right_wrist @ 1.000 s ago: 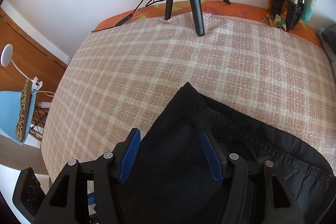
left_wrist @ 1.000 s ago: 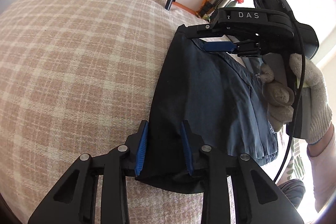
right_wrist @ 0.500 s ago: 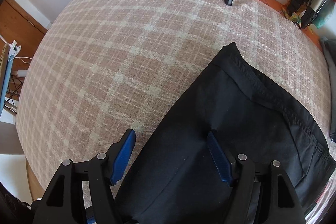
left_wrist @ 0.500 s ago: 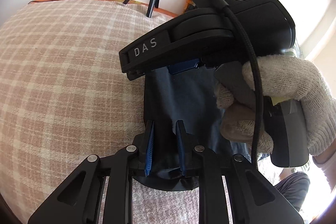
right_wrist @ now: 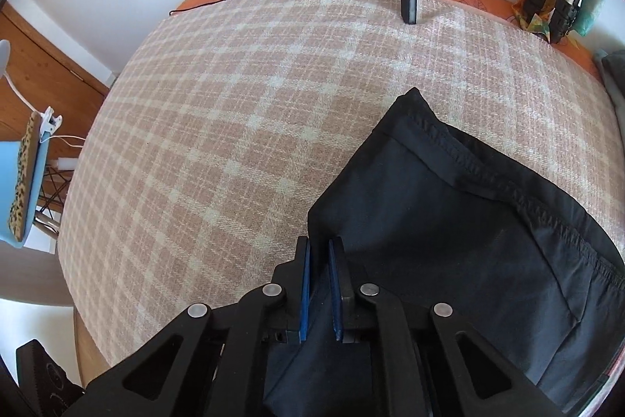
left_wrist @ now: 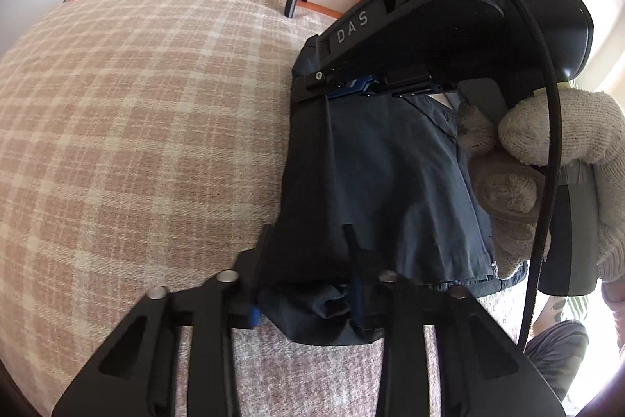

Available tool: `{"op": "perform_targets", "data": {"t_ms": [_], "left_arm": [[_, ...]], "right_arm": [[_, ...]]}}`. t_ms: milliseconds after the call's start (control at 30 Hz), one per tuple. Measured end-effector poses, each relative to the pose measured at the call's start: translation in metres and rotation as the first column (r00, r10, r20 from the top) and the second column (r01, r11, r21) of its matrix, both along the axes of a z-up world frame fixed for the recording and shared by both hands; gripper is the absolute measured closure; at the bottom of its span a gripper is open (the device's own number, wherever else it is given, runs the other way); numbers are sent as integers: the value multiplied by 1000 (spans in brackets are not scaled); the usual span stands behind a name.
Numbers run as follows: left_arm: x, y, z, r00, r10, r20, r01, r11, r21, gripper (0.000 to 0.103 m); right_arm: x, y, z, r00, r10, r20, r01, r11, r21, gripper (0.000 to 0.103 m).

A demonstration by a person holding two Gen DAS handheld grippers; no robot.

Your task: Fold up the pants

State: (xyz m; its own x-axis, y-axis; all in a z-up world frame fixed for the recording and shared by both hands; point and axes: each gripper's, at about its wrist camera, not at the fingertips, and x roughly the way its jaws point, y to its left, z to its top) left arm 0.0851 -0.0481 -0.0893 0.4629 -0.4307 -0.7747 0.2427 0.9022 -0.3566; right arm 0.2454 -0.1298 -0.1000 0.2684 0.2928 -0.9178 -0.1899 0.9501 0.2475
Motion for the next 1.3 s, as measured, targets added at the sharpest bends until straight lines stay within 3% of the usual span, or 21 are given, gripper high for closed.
{"op": "perform_targets", "data": {"t_ms": [200, 633, 800, 1100, 1233, 1300], "left_arm": [[-24, -30, 35, 980, -84, 177, 79, 996, 38, 96], [-57, -109, 77, 913, -281, 296, 293, 956, 5, 97], [-68, -151, 77, 875, -385, 294, 399, 917, 14, 98], [-94, -222, 41, 811, -550, 199, 550, 833, 60, 98], [-103, -231, 39, 777, -610, 156, 608, 791, 67, 96], [-105, -230, 40, 764, -633, 124, 632, 773, 54, 91]], "right_arm": [[-17, -30, 30, 997, -43, 66, 37, 995, 95, 101], [-70, -143, 77, 956, -214, 200, 168, 960, 222, 102], [-111, -199, 73, 918, -313, 245, 256, 937, 240, 102], [-177, -291, 22, 849, -497, 178, 437, 851, 290, 102], [-185, -311, -4, 839, -531, 120, 481, 825, 296, 102], [-185, -311, -10, 845, -520, 123, 478, 838, 261, 102]]}}
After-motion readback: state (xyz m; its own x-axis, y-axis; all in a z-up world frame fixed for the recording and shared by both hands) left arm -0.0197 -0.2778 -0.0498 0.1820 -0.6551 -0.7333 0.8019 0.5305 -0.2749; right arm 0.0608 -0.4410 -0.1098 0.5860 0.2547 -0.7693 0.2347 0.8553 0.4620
